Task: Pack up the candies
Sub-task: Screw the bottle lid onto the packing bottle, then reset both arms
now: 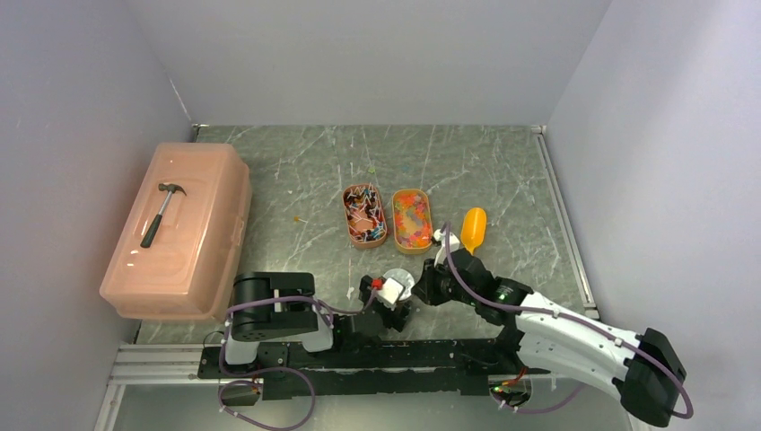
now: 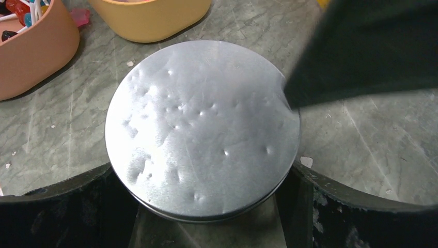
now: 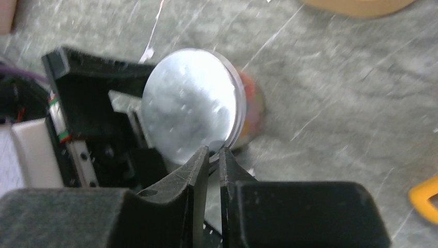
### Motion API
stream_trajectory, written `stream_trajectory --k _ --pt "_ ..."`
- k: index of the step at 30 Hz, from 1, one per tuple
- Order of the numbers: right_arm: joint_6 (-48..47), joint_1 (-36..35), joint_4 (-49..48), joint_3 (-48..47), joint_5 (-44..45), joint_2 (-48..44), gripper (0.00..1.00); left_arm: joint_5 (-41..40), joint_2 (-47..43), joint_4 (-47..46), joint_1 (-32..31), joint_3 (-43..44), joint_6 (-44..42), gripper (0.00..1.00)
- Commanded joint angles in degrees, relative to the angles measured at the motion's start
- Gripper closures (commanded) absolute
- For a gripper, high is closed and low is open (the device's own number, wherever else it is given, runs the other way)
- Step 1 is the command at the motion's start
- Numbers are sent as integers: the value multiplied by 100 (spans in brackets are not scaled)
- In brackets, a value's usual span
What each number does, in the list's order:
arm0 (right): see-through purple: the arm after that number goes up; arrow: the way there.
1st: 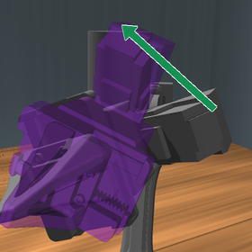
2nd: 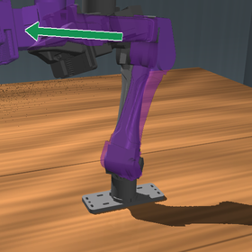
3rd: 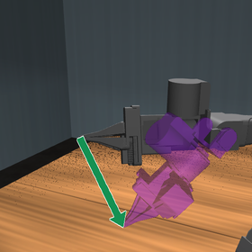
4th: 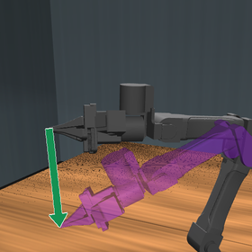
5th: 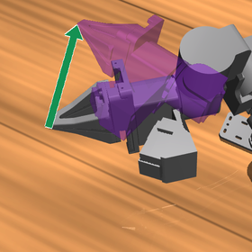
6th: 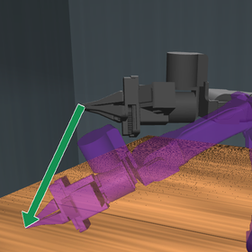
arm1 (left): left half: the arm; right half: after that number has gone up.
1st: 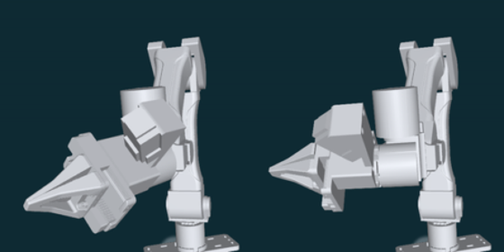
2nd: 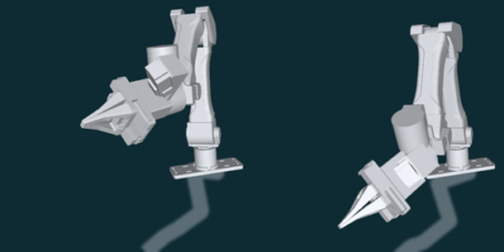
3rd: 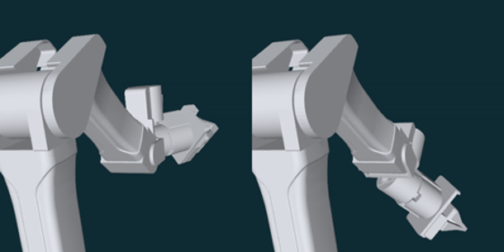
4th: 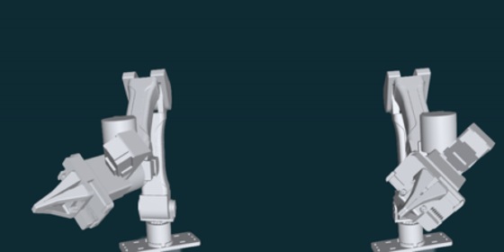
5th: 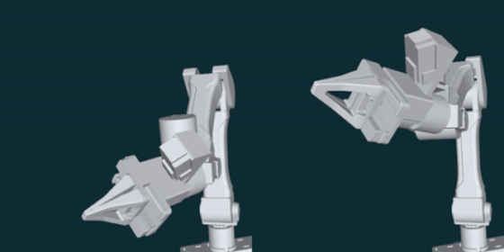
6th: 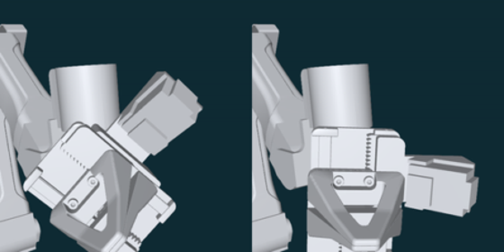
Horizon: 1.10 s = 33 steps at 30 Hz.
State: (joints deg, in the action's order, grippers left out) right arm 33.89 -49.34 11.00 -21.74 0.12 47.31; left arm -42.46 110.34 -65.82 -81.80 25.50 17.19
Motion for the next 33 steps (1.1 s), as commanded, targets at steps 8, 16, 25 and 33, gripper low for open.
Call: stream_trajectory --k 8,16,25,33 --pt "434 -284 1456 -593 497 -657 66 306 187 2102 110 -32 134 6" --pt "191 -269 1725 -1003 891 -676 56 275 -350 3127 -51 145 309 6" --pt "-54 -236 1769 -1311 1030 -564 52 414 -1447 4864 -114 336 697 6" --pt "-351 -199 1944 -1693 1252 -517 48 802 -2813 6669 -121 618 1004 6"
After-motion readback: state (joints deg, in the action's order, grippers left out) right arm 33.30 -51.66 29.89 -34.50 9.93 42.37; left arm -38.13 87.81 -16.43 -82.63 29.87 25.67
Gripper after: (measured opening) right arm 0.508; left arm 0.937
